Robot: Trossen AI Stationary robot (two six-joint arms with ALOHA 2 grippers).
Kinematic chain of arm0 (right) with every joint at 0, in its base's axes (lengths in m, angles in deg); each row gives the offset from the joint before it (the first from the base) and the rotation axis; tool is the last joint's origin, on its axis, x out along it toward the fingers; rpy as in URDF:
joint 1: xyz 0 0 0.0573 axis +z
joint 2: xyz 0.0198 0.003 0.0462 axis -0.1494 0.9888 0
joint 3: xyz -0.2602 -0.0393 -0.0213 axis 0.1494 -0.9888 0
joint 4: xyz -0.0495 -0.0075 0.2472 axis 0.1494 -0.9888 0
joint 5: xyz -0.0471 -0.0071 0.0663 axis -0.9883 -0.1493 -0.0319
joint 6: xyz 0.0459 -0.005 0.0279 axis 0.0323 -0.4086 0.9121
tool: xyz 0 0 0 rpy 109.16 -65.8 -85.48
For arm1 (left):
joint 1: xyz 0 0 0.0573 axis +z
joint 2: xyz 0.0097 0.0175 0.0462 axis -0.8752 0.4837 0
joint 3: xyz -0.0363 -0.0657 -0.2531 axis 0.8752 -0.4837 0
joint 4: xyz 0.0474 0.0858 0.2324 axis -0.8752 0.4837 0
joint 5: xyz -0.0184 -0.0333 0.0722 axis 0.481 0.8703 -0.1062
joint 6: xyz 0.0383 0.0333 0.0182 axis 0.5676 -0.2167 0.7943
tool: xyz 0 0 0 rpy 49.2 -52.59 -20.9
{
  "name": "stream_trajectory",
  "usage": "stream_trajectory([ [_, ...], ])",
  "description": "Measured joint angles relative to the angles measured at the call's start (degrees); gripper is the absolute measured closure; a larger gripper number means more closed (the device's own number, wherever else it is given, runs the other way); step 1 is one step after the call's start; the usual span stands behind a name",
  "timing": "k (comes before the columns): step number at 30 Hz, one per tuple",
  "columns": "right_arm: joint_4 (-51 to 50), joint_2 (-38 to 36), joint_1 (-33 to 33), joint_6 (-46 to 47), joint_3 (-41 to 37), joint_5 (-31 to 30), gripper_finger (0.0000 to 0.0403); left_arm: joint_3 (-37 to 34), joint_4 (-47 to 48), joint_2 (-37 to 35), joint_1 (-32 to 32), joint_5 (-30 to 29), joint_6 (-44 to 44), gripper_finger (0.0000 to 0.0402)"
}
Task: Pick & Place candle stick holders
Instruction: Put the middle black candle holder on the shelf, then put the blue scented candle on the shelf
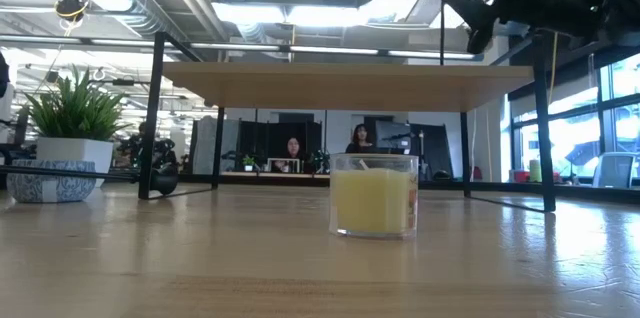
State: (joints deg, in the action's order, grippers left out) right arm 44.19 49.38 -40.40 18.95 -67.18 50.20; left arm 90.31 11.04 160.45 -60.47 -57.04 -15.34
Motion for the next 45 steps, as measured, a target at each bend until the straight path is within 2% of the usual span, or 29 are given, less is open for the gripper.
stream_trajectory([
  [6,-11.8,-5.2,0.0,-4.6,0.0,-3.7,0.0201,0.0,0.0,0.0,0.0,0.0,0.9,0.0285],
  [13,-25.8,-12.7,-0.1,-7.7,0.0,-4.3,0.0205,0.0,0.0,0.0,-0.2,0.3,2.4,0.0285],
  [18,-36.1,-19.2,-0.1,-12.0,0.0,-7.0,0.0218,0.0,0.2,0.0,-0.5,1.2,4.1,0.0285],
  [22,-43.1,-24.0,-0.1,-12.1,0.0,-6.9,0.0237,0.0,0.2,0.0,-0.5,2.6,4.9,0.0285],
  [25,-47.4,-27.1,-0.1,-8.9,0.0,-2.9,0.0257,0.0,0.2,0.0,-0.5,4.8,5.0,0.0285],
  [28,-50.0,-28.6,0.0,-4.3,0.0,6.9,0.0277,0.0,0.2,0.0,-0.5,7.9,6.1,0.0285],
  [32,-48.6,-28.9,0.0,4.3,0.0,18.9,0.0299,0.0,0.2,0.0,-0.5,13.2,6.4,0.0285],
  [36,-43.7,-28.9,0.8,14.1,0.0,25.5,0.031,0.0,0.2,0.0,-0.2,20.7,6.8,0.0285],
  [41,-30.7,-28.9,4.2,24.8,0.0,26.1,0.0311,0.0,0.2,0.0,0.5,34.1,6.4,0.0286],
  [45,-18.1,-28.9,7.6,32.4,0.0,19.8,0.0311,0.0,0.1,0.0,0.4,42.4,6.4,0.0286],
])
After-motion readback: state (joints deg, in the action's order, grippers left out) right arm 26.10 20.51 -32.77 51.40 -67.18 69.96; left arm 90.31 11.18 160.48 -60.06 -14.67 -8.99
